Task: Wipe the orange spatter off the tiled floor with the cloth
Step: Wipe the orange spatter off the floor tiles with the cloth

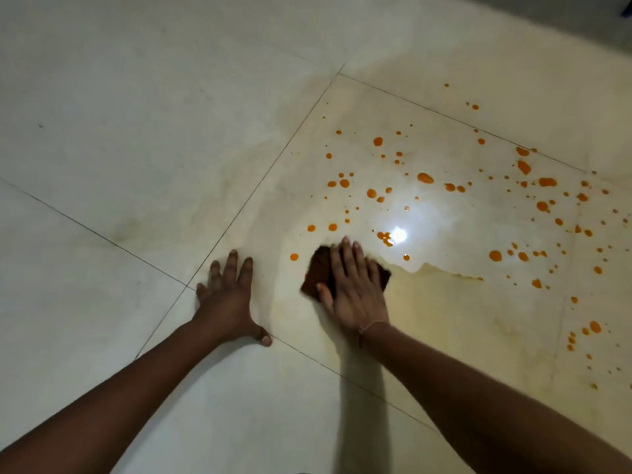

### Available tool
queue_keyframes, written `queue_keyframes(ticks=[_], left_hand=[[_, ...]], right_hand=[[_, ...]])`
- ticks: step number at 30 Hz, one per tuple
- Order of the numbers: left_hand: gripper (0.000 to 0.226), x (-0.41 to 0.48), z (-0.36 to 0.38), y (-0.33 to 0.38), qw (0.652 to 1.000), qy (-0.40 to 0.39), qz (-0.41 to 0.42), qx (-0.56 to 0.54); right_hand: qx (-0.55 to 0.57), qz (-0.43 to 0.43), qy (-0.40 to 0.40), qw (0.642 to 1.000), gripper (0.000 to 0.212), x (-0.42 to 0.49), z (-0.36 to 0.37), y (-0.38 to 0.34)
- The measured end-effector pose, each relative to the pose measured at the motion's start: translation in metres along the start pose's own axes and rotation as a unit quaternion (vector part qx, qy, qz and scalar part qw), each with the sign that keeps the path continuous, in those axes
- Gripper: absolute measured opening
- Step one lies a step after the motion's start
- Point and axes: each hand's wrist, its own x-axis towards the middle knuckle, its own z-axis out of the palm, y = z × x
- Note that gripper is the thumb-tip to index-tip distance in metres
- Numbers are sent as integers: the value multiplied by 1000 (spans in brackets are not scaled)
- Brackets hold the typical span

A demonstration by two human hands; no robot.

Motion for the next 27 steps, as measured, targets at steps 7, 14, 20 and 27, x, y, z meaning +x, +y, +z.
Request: queue_keyframes(ticks=[7,14,20,27], left_hand=[[153,-5,-11,-19,999,42,-10,-12],[159,9,-12,-28,999,3,-33,-6],[159,6,-19,-21,999,-18,-35,-14],[159,8,-18,-22,999,-31,-33,-21]], right_hand=[[-33,-38,-19,999,81,-28,-20,73],[9,-108,-9,994,78,39,4,-43],[-20,-105,-19,994,82,19,-18,39],[-3,-205,-32,978,79,-4,10,-45]])
